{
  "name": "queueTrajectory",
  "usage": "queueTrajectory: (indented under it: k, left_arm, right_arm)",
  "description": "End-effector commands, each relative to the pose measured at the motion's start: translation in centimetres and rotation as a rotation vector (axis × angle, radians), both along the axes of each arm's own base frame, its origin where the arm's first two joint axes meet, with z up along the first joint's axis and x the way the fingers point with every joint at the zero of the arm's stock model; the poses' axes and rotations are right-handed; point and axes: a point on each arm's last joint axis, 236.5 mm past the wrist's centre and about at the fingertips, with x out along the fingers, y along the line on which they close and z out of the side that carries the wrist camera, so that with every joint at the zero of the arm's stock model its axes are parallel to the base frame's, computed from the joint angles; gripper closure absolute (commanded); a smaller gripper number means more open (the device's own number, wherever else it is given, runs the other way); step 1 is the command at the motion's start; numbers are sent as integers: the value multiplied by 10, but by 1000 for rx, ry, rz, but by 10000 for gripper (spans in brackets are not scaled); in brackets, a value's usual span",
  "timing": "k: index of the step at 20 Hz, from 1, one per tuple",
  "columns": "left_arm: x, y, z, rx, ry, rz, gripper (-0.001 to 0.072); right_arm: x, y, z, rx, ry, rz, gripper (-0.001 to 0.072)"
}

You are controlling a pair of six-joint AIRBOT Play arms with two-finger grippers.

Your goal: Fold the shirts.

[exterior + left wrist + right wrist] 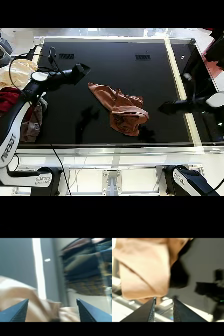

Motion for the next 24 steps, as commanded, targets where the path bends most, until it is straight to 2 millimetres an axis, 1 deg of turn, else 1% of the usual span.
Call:
queueTrajectory:
  k: [1, 2, 3, 5, 7, 9, 11, 13, 15, 17, 19, 21, 24]
  left_arm:
    - [8, 17, -76, 114, 106, -3, -5]
    - [10, 17, -91, 138, 123, -15, -4]
    - [16, 16, -102, 154, 132, -25, -4]
    - [25, 14, -116, 185, 149, -38, -1]
    - [28, 28, -129, 293, 160, -52, 6]
    - [32, 41, -130, 368, 156, -43, 13]
    - [37, 44, -129, 361, 157, -33, 71]
    - [39, 39, -136, 353, 178, -57, 71]
    - [43, 30, -141, 346, 191, -90, 71]
    - [52, 18, -140, 313, 192, -106, 74]
    - [55, 9, -142, 278, 212, -134, 87]
    - [55, 5, -148, 271, 233, -155, 88]
    - [53, 5, -157, 263, 258, -148, 104]
  right_arm:
    - [-24, 36, -37, 99, 81, 10, 461]
    - [-24, 42, -36, 98, 75, 26, 461]
    - [-24, 48, -35, 105, 66, 34, 461]
    - [-22, 59, -29, 135, 54, 42, 461]
    - [-21, 66, -23, 170, 51, 41, 461]
    - [-20, 69, -19, 194, 50, 34, 461]
    - [-19, 73, -16, 215, 50, 29, 461]
    - [-19, 76, -13, 237, 52, 23, 461]
    - [-19, 77, -11, 244, 52, 20, 461]
    - [-18, 76, -11, 244, 50, 20, 461]
    - [-18, 76, -11, 244, 50, 20, 461]
    - [-19, 77, -11, 244, 52, 21, 461]
    - [-19, 77, -11, 247, 52, 18, 461]
